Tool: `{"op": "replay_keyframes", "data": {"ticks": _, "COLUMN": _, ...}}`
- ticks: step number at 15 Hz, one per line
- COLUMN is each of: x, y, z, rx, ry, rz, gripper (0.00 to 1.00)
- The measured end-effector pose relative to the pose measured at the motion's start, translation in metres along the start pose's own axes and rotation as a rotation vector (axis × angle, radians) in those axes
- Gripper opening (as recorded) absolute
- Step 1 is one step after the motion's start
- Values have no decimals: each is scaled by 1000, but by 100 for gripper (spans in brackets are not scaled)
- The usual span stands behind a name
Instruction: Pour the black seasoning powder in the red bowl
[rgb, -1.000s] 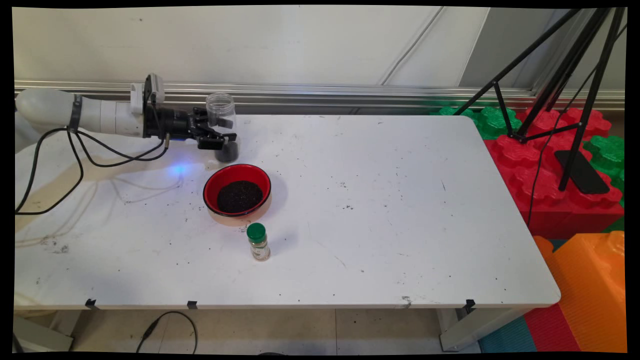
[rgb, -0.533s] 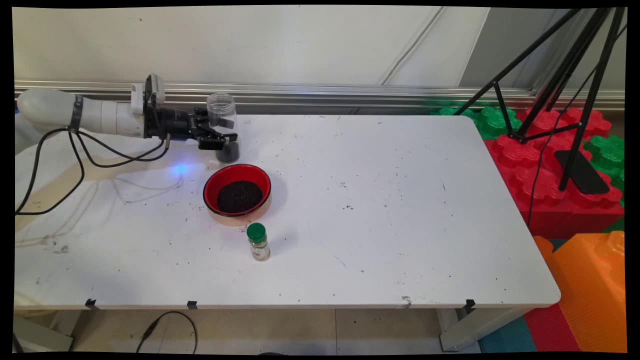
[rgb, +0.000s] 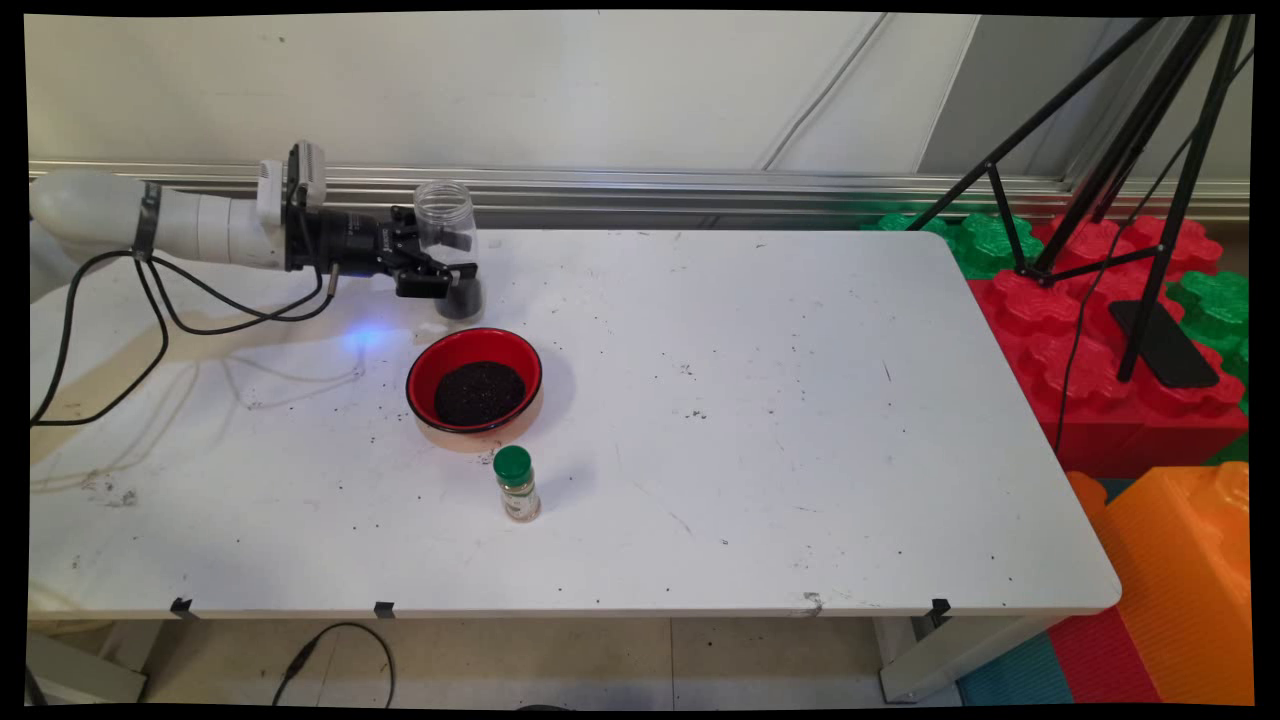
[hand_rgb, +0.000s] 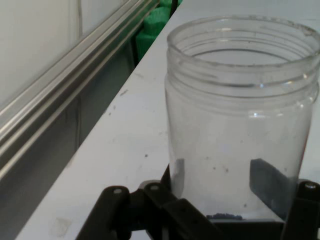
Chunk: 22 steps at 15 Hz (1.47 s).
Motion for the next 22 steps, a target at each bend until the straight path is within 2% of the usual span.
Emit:
{"op": "replay_keyframes", "data": {"ticks": 12, "x": 33, "y": 4, "z": 1, "rx": 4, "ry": 54, "rz": 191, "gripper": 0}}
{"op": "replay_keyframes", "data": {"ticks": 17, "x": 47, "y": 6, "z": 2, "rx": 5, "ry": 74, "rz": 301, "gripper": 0}}
{"op": "replay_keyframes", "data": {"ticks": 22, "x": 58, "y": 9, "z": 3, "rx": 5, "ry": 79, "rz": 458, "gripper": 0}}
